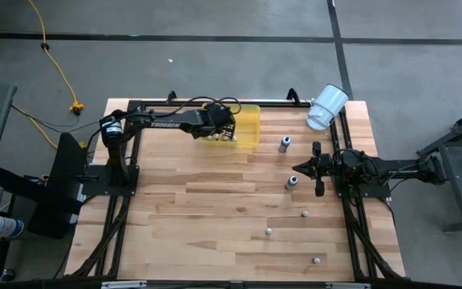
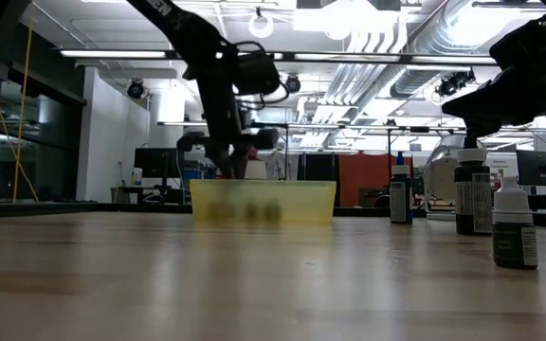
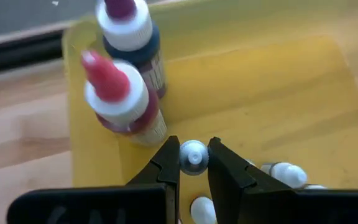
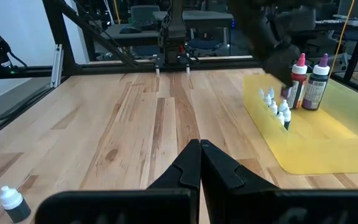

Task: Pick & Place food coloring
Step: Put the small violet food coloring into the yellow container

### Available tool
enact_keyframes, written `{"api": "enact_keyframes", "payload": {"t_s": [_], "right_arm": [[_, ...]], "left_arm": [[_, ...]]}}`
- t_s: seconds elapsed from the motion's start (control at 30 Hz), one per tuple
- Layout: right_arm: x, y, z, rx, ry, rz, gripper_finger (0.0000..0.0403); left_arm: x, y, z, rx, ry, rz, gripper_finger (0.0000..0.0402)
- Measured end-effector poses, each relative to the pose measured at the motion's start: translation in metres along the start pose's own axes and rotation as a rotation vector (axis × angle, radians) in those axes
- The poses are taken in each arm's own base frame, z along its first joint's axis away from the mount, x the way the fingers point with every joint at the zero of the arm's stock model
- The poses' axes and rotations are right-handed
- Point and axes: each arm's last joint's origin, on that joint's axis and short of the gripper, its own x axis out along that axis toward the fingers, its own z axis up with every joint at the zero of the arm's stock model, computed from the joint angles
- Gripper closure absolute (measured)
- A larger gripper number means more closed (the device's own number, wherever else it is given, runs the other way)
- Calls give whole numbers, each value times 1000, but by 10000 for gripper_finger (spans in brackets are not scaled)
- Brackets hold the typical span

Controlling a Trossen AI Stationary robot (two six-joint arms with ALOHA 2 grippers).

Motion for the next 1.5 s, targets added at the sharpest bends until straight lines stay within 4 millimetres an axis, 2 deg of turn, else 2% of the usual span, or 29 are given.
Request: {"api": "enact_keyframes", "payload": {"t_s": [0.27, 0.47, 1.0, 1.37, 1.5], "right_arm": [[0, 0, 0, 0, 0, 0, 402], [0, 0, 0, 0, 0, 0, 402], [0, 0, 0, 0, 0, -1, 402], [0, 0, 0, 0, -1, -1, 402], [0, 0, 0, 0, -1, -1, 402]], "left_arm": [[14, 3, -16, 10, 43, -4, 360], [17, 5, -18, 0, 32, -14, 360], [32, 5, -20, 20, 55, -14, 359], [34, 2, -20, 67, 73, -57, 359], [34, 2, -20, 67, 75, -61, 341]]}}
